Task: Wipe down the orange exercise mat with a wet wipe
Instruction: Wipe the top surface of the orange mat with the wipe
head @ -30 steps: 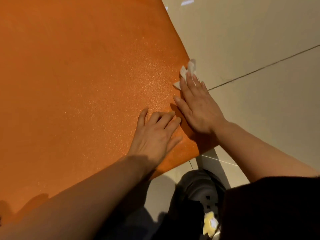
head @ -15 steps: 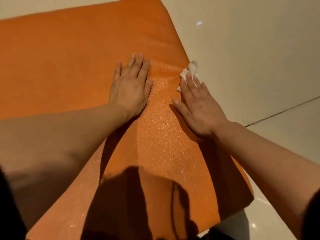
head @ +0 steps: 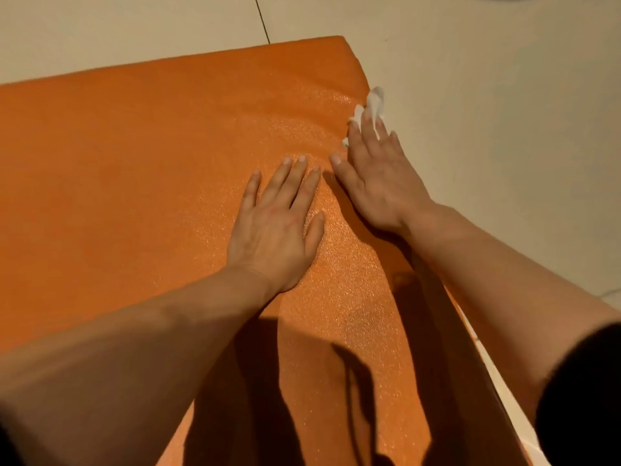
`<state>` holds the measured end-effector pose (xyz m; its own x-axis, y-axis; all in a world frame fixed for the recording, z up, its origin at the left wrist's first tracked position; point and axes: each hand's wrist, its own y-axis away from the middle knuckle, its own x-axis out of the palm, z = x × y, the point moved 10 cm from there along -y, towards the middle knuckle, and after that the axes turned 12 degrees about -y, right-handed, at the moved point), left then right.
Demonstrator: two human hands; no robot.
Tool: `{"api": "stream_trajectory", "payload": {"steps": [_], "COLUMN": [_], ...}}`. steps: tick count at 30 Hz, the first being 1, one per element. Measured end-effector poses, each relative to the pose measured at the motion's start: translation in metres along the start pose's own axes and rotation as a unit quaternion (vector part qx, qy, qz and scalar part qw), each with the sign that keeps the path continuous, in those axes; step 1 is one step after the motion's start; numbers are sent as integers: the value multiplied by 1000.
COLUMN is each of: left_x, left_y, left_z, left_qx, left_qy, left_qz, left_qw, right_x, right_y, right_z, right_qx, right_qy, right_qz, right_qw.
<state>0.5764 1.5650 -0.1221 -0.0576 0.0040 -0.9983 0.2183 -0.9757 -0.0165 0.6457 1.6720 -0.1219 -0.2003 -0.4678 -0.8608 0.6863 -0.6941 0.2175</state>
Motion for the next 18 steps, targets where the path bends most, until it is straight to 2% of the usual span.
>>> {"api": "stream_trajectory", "payload": {"steps": [4,9,14,16,18], "left_x": [0,-1,-27,-25,-16], "left_y": [-2,-9,-33,-35,-37], "left_z": [6,10,35,35,37], "left_qx": [-18,-25,16,12,-11], "left_qy": [22,35,7,30,43], "left_qz": [-2,-1,-130,-134,-105], "left_qw": [1000,999,991,990,994], "right_x": [11,0,-7,-12,-12], "right_y": [29,-29,-67,-78,-92], "right_z": [7,5,3,3,6], "right_qx": [-31,-7,-8,-5,10], "right_qy": [27,30,56,55,53], "right_qz": [5,5,7,6,13], "right_qw": [999,1000,998,998,998]}}
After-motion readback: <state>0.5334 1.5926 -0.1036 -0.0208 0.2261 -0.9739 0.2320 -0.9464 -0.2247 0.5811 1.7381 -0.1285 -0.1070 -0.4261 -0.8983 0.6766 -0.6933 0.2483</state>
